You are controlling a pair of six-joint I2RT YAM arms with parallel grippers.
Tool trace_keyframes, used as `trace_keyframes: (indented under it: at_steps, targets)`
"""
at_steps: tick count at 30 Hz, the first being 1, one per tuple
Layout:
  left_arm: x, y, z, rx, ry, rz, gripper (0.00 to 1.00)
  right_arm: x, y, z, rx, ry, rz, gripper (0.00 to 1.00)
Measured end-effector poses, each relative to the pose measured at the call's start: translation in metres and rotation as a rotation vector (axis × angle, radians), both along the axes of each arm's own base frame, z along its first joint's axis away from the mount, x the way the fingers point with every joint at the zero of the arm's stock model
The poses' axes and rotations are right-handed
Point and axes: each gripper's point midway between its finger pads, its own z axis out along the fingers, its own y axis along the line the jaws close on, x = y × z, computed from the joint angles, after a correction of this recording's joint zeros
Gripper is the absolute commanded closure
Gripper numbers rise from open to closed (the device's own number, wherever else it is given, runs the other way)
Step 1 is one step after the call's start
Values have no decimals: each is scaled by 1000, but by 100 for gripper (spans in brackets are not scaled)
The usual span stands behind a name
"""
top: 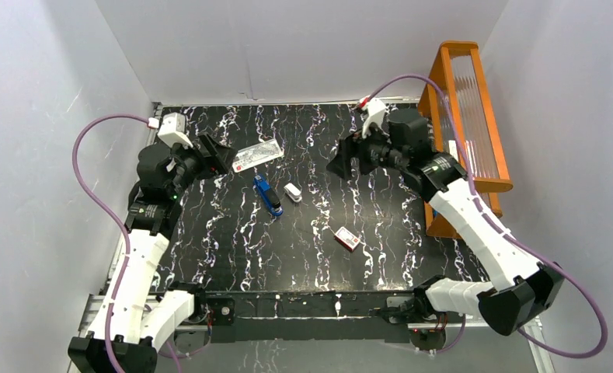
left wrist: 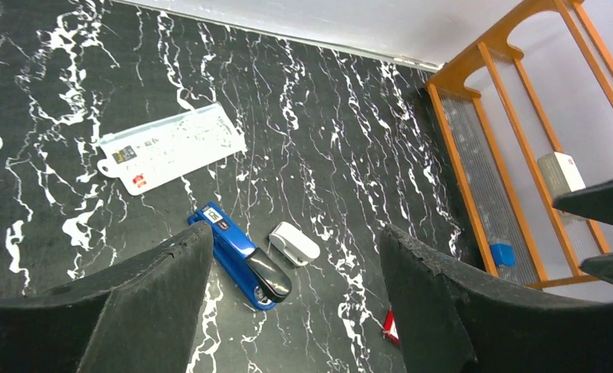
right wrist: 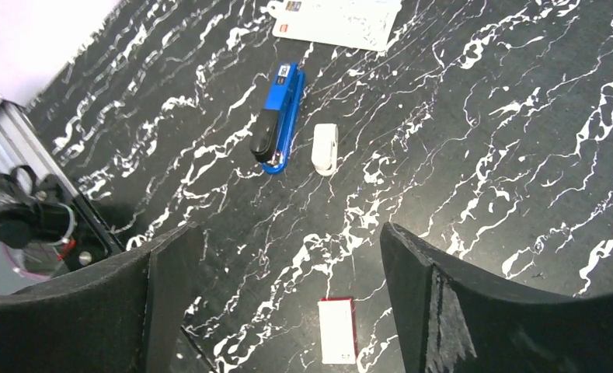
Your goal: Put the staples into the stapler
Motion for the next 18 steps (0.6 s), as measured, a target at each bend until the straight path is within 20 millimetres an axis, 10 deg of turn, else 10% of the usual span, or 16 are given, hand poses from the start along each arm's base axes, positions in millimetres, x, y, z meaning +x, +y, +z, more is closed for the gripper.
trace_keyframes:
  at_steps: [18]
  targets:
    - [-34,-34,-91,-145,324,-167,24,-57,51,-134,-301,70,197,12]
